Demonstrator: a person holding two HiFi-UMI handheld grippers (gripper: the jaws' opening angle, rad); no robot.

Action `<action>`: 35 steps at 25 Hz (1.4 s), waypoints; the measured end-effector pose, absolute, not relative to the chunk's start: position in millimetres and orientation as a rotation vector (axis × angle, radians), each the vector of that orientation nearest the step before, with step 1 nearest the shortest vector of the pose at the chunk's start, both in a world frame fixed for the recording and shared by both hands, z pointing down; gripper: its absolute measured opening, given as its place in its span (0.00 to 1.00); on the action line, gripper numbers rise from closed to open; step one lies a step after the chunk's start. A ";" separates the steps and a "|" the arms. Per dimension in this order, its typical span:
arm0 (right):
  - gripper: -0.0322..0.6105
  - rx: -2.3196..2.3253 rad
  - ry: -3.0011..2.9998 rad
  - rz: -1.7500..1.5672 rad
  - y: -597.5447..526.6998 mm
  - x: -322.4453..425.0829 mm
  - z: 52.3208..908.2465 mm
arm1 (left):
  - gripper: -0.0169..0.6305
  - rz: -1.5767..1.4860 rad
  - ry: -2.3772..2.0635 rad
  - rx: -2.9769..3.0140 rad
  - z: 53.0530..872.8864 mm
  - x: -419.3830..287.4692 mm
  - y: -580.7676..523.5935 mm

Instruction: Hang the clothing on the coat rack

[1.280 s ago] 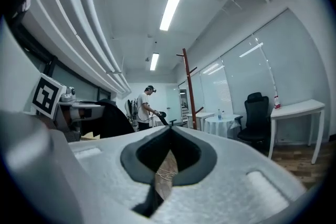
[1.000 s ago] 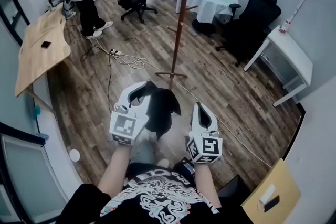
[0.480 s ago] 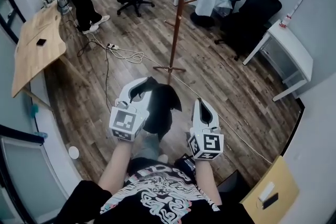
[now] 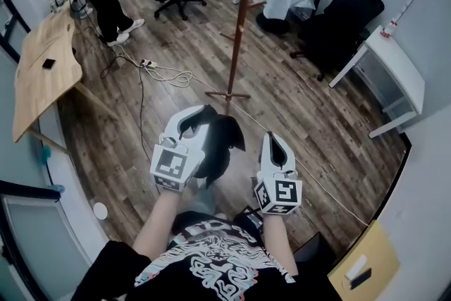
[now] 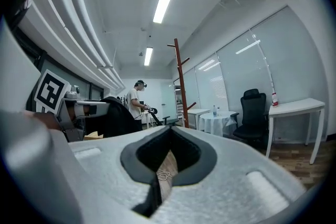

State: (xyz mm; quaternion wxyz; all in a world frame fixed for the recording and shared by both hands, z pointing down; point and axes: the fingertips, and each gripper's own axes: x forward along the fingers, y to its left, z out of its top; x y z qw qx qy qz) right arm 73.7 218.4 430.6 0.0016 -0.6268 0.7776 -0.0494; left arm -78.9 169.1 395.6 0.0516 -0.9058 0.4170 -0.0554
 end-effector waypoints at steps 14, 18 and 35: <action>0.05 -2.034 2.374 -0.144 97.2 85.2 431.4 | 0.05 -0.121 1.170 -2.792 394.6 -67.1 39.9; 0.05 -2.086 2.380 -0.113 68.5 86.4 436.2 | 0.05 -0.113 1.158 -2.801 396.6 -67.0 8.2; 0.05 -2.131 2.374 -0.103 0.2 77.6 436.5 | 0.05 -0.052 1.032 -2.853 387.0 -58.4 -75.5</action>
